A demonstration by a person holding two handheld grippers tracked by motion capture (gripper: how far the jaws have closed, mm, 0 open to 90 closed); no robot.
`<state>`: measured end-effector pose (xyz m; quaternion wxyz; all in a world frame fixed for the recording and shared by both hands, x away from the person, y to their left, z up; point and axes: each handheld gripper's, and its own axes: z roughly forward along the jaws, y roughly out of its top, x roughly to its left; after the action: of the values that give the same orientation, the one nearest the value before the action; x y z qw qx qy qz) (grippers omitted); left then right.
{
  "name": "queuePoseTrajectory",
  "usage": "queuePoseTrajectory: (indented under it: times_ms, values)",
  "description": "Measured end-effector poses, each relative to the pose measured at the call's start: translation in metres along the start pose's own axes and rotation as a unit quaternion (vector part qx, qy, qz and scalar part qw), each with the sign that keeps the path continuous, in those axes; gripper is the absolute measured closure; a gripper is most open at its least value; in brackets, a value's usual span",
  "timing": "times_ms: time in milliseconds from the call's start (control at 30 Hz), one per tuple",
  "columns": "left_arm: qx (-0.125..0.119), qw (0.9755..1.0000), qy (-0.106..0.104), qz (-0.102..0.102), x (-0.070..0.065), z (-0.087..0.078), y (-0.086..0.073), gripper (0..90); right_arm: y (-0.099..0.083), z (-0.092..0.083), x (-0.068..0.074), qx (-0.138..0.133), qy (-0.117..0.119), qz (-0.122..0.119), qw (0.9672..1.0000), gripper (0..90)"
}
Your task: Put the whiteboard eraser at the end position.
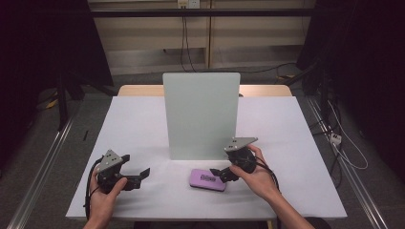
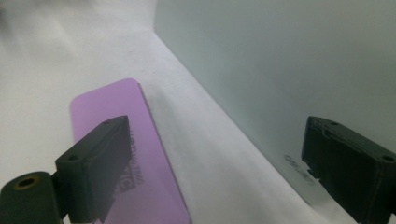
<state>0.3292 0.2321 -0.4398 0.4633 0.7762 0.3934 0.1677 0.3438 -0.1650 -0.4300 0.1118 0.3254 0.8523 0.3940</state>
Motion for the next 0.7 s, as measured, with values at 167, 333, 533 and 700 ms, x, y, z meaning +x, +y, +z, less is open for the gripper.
queuePoseTrajectory:
  times_ms: [167, 333, 533, 700]
  values:
    - [-0.003, 1.0000, -0.002, 0.000, -0.001, 0.003, 0.002, 5.4, -0.010, -0.008, -0.004, -0.009, -0.011, 0.025, 0.9996, 8.4]
    - [-0.002, 1.0000, -0.003, 0.002, -0.001, 0.005, 0.003, 5.4, -0.020, -0.018, -0.010, -0.015, -0.027, 0.047, 0.9984, 8.1]
    - [-0.001, 1.0000, -0.001, 0.002, -0.001, 0.005, 0.003, 5.4, -0.034, -0.028, -0.018, -0.026, -0.046, 0.077, 0.9956, 8.1]
    - [-0.001, 1.0000, 0.001, 0.002, -0.001, 0.005, 0.003, 5.4, -0.043, -0.037, -0.023, -0.033, -0.069, 0.093, 0.9928, 8.1]
